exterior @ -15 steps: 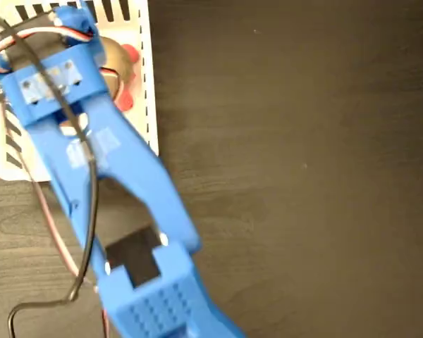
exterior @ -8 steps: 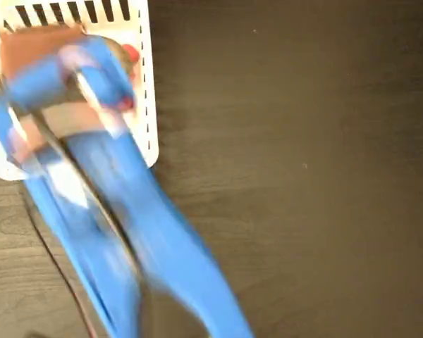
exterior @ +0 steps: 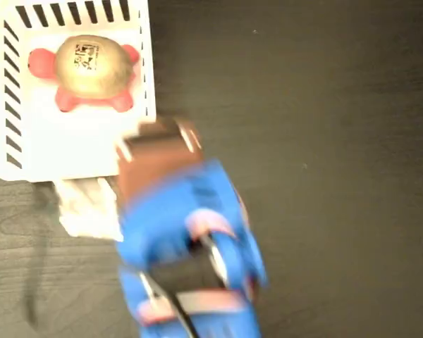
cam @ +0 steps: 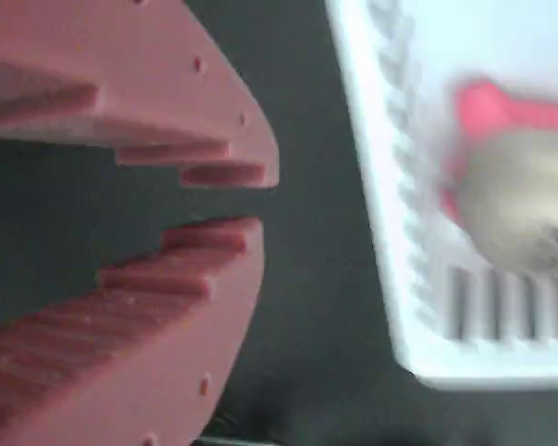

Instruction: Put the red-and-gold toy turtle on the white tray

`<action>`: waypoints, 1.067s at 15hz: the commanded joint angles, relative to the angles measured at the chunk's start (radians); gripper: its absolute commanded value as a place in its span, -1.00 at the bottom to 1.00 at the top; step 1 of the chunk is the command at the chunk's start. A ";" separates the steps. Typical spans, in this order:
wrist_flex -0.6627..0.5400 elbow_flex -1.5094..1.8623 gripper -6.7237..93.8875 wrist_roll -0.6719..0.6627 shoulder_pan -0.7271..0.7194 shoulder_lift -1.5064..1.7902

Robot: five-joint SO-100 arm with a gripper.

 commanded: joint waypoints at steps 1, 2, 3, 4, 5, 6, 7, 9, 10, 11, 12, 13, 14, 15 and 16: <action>-0.028 0.209 -0.87 -0.015 0.000 0.236; -0.018 0.275 -0.87 -0.025 -0.003 0.301; -0.014 0.328 -0.87 -0.025 -0.003 0.353; -0.011 0.374 -0.87 -0.020 -0.003 0.399; 0.006 0.410 -0.87 -0.008 -0.003 0.449; 0.031 0.442 -0.87 -0.008 -0.003 0.497; 0.060 0.463 -0.87 -0.006 0.000 0.538; 0.106 0.488 -0.87 -0.003 0.005 0.589; 0.135 0.505 -0.87 -0.002 0.000 0.618; 0.161 0.532 -0.87 -0.017 -0.005 0.660; 0.172 0.535 -0.87 -0.015 0.011 0.683; 0.175 0.535 -0.87 -0.018 0.029 0.683; 0.176 0.535 -0.87 -0.014 0.038 0.683; 0.176 0.535 -0.87 -0.012 0.043 0.683; 0.176 0.535 -0.87 -0.012 0.043 0.683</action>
